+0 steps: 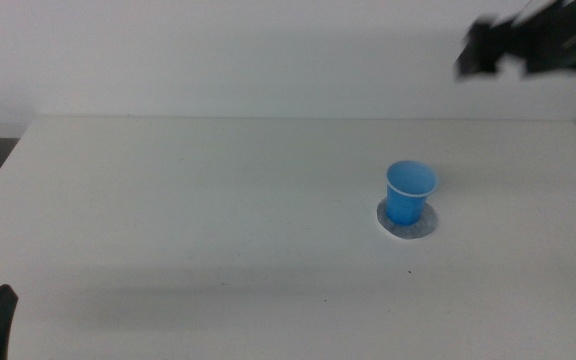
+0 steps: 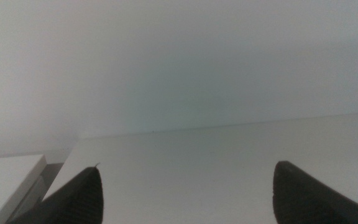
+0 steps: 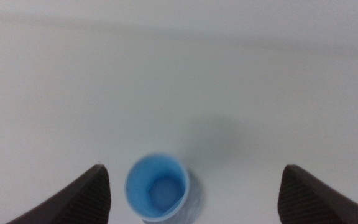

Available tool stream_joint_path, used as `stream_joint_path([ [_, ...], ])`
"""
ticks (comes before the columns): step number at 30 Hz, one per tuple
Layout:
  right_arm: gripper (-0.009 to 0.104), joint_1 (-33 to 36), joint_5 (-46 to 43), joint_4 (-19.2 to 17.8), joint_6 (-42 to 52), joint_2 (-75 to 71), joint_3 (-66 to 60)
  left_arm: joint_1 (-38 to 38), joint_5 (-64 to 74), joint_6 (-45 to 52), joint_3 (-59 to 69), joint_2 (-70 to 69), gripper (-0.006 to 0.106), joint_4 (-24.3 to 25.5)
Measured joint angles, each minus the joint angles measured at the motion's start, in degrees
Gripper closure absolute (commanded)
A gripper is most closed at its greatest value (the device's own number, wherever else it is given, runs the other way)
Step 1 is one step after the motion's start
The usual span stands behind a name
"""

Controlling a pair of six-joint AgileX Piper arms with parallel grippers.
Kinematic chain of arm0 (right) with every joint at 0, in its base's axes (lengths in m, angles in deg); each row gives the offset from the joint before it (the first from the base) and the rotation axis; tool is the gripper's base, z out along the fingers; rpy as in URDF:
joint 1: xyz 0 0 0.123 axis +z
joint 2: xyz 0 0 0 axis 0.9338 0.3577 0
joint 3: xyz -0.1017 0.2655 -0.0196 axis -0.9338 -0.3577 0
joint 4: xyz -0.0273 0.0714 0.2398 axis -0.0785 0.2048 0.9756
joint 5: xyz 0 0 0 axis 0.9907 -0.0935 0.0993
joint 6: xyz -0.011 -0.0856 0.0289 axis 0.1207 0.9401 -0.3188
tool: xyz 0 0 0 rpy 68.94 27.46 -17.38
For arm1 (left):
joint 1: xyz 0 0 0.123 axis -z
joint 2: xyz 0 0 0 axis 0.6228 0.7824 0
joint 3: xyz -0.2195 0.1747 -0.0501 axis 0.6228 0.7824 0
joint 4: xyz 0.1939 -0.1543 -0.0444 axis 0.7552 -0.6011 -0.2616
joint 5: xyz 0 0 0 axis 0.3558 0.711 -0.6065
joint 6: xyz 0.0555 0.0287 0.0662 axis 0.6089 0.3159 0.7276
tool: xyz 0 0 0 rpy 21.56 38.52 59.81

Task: Place an empty cup on a cup mat.

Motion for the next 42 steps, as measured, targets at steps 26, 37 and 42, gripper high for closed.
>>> stream_joint_path([
  [26,0.002,-6.4,-30.28,-6.32,-3.66,-61.39,-61.31,0.0,0.0,0.0,0.0,0.0,0.007,0.0],
  [37,0.002,-6.4,-34.13,-6.32,-3.66,-81.44,-83.15,0.0,0.0,0.0,0.0,0.0,0.007,0.0],
  [42,0.002,-6.4,-34.26,-6.32,-3.66,-89.43,-86.78,0.0,0.0,0.0,0.0,0.0,0.007,0.0],
])
